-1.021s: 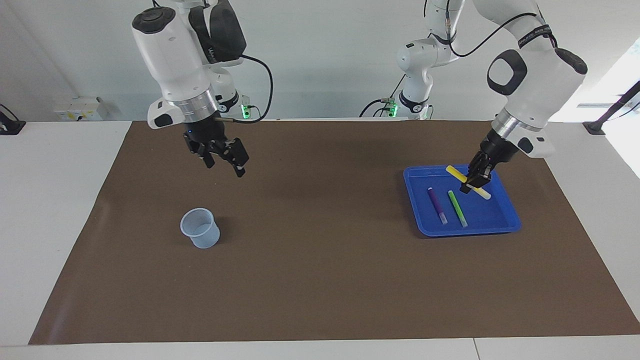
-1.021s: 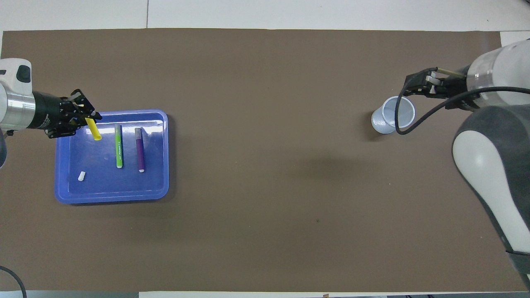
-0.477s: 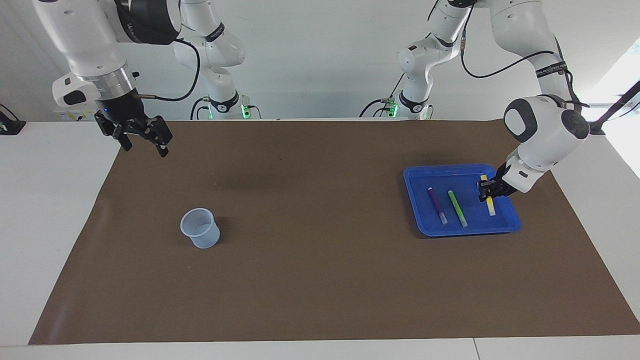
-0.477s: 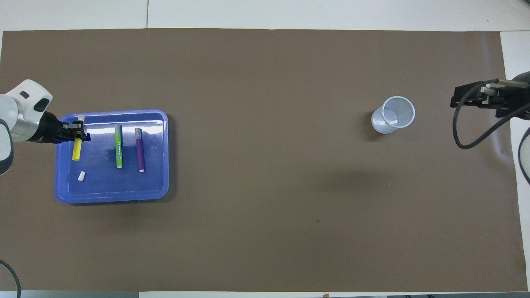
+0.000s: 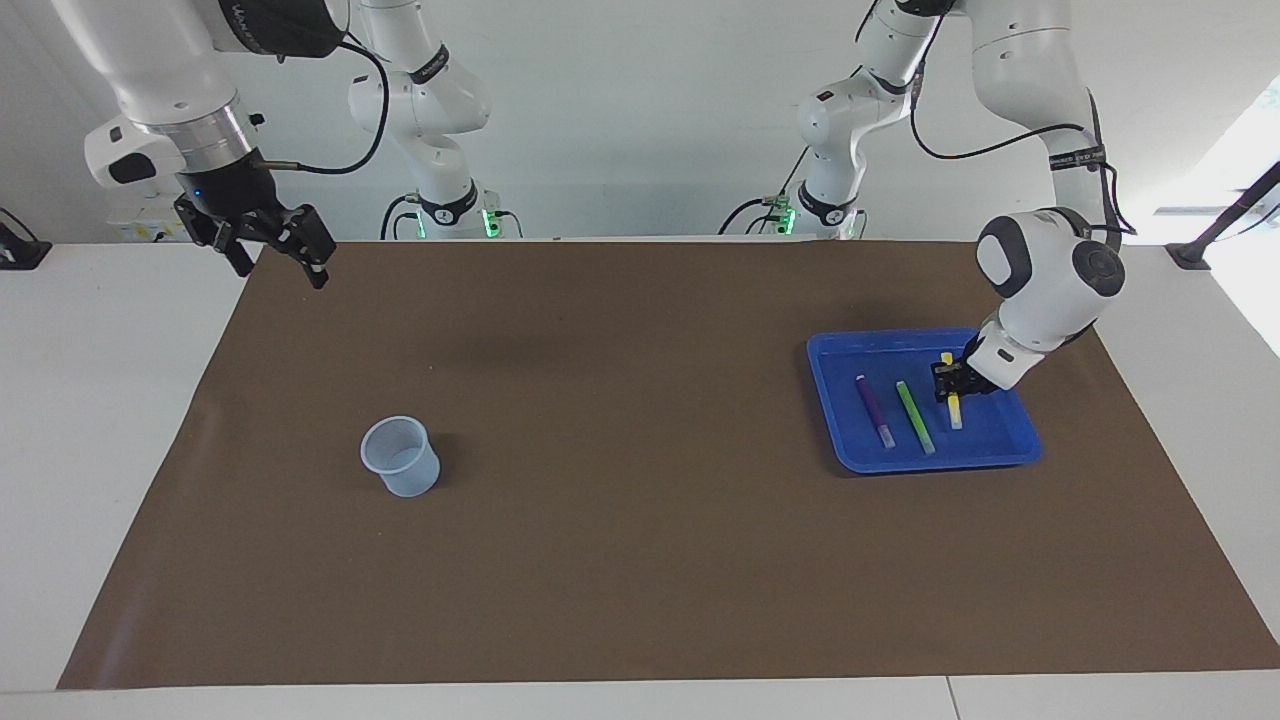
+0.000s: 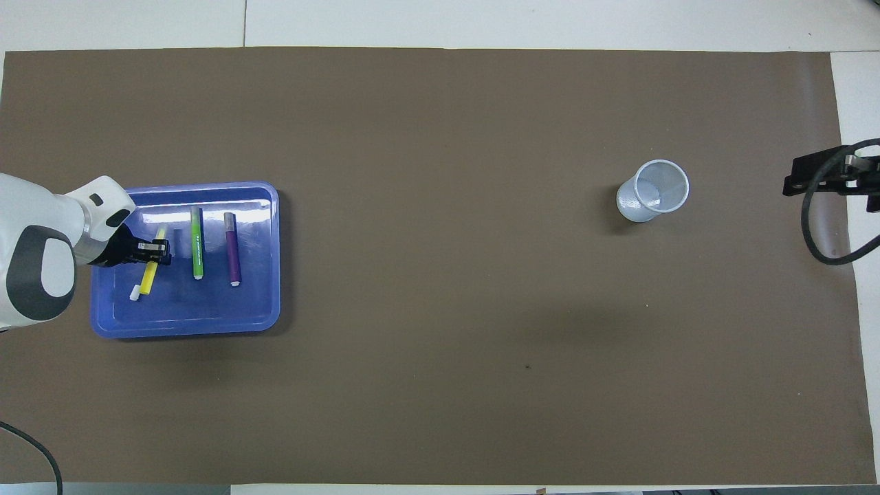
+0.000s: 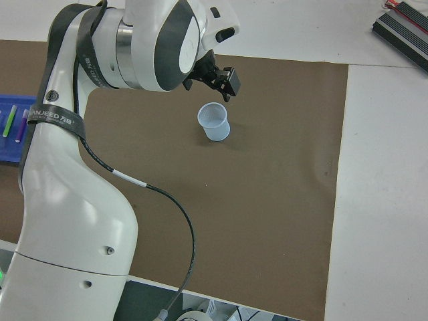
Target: Right arm passes pens to left for tray arrangement
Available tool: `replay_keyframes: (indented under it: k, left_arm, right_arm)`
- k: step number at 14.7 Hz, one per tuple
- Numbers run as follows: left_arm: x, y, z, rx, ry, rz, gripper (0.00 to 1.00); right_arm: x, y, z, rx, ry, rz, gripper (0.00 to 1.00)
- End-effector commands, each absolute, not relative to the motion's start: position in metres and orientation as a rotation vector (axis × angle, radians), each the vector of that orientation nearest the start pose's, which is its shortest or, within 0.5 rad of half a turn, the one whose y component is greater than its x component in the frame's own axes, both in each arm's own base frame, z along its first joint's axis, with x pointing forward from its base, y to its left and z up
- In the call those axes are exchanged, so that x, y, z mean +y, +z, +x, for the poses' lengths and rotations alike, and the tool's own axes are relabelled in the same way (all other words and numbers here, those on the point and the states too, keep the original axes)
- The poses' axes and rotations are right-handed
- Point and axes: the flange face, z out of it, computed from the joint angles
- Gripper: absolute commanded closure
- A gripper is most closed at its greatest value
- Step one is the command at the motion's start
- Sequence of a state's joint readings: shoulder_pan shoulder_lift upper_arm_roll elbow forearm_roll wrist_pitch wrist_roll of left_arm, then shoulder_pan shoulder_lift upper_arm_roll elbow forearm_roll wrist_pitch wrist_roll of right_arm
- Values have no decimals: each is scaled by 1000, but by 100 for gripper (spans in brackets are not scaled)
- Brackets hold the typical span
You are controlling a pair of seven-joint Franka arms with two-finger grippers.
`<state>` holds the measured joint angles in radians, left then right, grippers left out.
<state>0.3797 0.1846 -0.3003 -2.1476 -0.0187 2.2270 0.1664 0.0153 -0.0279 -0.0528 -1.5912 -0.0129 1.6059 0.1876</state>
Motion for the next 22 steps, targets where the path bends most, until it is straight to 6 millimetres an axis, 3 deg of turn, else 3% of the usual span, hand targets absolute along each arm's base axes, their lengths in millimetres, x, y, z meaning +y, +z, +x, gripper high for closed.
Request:
replay_keyframes:
  k: [1,2,3,4,10,12,15,17,20,22]
  left_arm:
    - [47,313,540,124,123,-3192,100]
    - [49,314,540,114,121,-3192,95]
    - [52,312,539,95,123,-3193,32]
    - [52,312,539,95,123,-3193,0]
    - [53,317,544,79,104,-3194,0]
    - [54,327,552,77,86,-3195,0]
    - [48,380,582,109,45,-3192,0]
    - [25,428,599,157,28,-3189,0]
    - [-9,499,611,148,16,-3183,0]
    - [-29,536,610,161,18,-3118,0]
  right_arm:
    - [-15,635,552,295,-43,-3161,0]
    - [-11,635,553,292,-46,-3161,0]
    - [-9,634,552,287,-38,-3160,0]
    - [-8,634,551,290,-33,-3159,0]
    - [-1,631,550,275,-18,-3156,0]
    - [-3,631,550,275,-18,-3156,0]
    - [-7,630,548,227,7,-3161,0]
    - [-9,632,548,193,5,-3164,0]
    - [-10,632,545,176,27,-3163,0]
    - [-11,632,544,181,35,-3163,0]
